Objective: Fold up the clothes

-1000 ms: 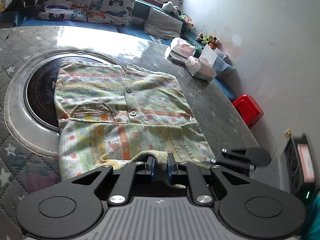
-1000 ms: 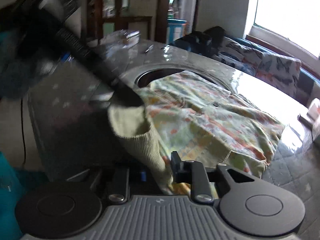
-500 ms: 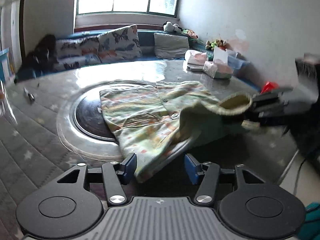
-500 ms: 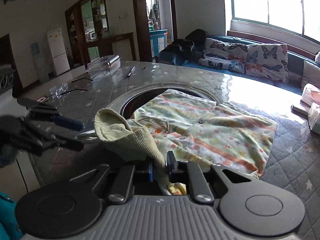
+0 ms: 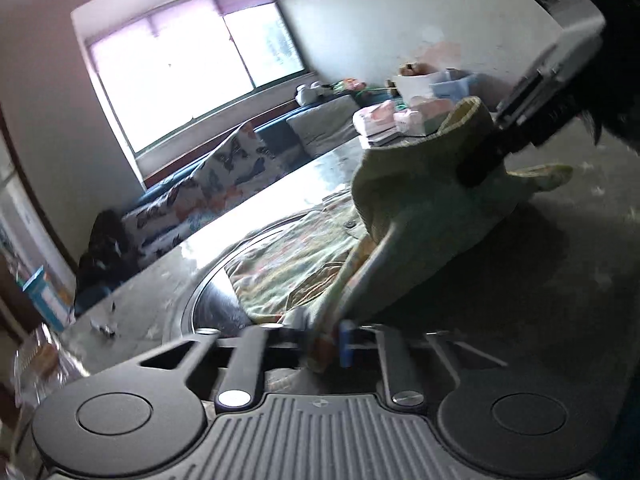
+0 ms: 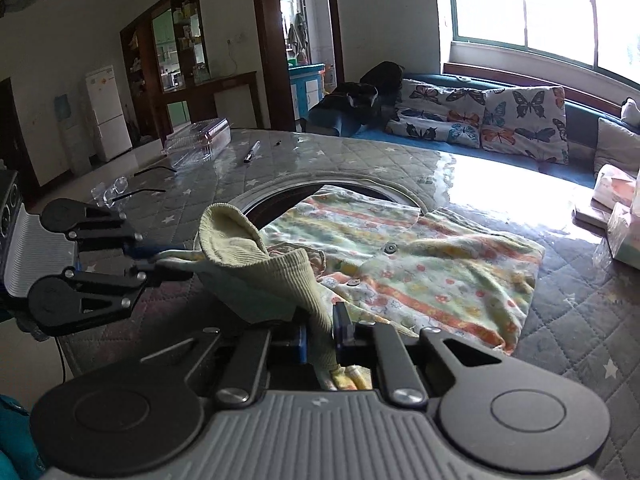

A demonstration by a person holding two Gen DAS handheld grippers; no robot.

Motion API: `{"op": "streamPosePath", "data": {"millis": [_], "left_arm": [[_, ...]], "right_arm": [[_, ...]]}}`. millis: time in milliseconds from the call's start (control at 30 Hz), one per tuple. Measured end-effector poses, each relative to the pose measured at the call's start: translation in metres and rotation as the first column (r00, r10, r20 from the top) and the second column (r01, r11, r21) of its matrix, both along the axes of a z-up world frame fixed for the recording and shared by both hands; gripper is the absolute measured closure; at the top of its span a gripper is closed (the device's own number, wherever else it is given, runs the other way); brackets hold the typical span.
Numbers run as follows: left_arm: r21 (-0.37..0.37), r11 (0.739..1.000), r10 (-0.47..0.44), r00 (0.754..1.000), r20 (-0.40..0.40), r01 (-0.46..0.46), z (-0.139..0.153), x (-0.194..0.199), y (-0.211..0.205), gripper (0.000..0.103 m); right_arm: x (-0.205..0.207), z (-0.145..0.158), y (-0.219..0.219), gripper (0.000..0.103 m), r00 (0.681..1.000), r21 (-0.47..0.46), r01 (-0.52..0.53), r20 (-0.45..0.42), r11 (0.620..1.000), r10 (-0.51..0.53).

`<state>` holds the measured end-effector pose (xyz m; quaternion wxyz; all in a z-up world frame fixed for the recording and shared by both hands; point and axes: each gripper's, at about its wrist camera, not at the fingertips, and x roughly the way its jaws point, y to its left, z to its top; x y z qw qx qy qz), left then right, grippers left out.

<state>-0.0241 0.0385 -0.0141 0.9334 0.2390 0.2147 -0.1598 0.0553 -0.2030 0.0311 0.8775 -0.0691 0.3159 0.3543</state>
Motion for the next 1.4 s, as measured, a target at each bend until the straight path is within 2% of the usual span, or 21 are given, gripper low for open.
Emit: {"op": "streamPosePath", "data": {"millis": [33,233,533,633,767,1067,1200,1400], "left_arm": [[-0.002,1.000,-0.010,1.000,0.002,0.010,0.000,-0.001,0.000,0.094],[-0.069,0.997,-0.039,0.999,-0.002,0.039,0.011,-0.021,0.006,0.096],[-0.156,0.985,-0.088,0.995,-0.056,0.078,0.046,-0.083,0.010,0.096],[-0.185,0.982,-0.054,0.996,-0.072,0.040,0.051,-0.074,0.014,0.096],[-0.241,0.970,-0.017,0.995,-0.099,-0.007,0.053,-0.050,0.023,0.096],[-0.275,0.956,0.059,0.984,-0.168,-0.104,0.050,0.039,0.036,0.096],[-0.294,0.940,0.092,0.960,-0.263,-0.171,0.035,0.083,0.048,0.096],[-0.307,0.909,0.153,0.911,-0.382,-0.281,0.005,0.133,0.065,0.095]], "right_arm": [[-0.001,0.000,0.000,0.094,1.000,0.001,-0.001,0.002,1.000,0.001],[-0.025,0.010,-0.008,0.097,0.999,0.008,-0.032,0.034,0.999,0.031],[-0.088,0.041,-0.025,0.098,0.990,0.017,-0.139,0.028,0.990,0.139],[-0.088,0.047,-0.019,0.098,0.985,0.002,-0.163,0.049,0.987,0.163],[-0.066,0.054,-0.011,0.098,0.985,-0.004,-0.154,0.072,0.988,0.154],[0.018,0.063,0.012,0.098,0.992,-0.025,-0.095,0.084,0.995,0.097],[0.067,0.054,0.028,0.098,0.996,-0.042,-0.067,0.051,0.997,0.070],[0.123,0.014,0.051,0.098,1.000,-0.061,-0.008,0.002,0.998,0.008]]}}
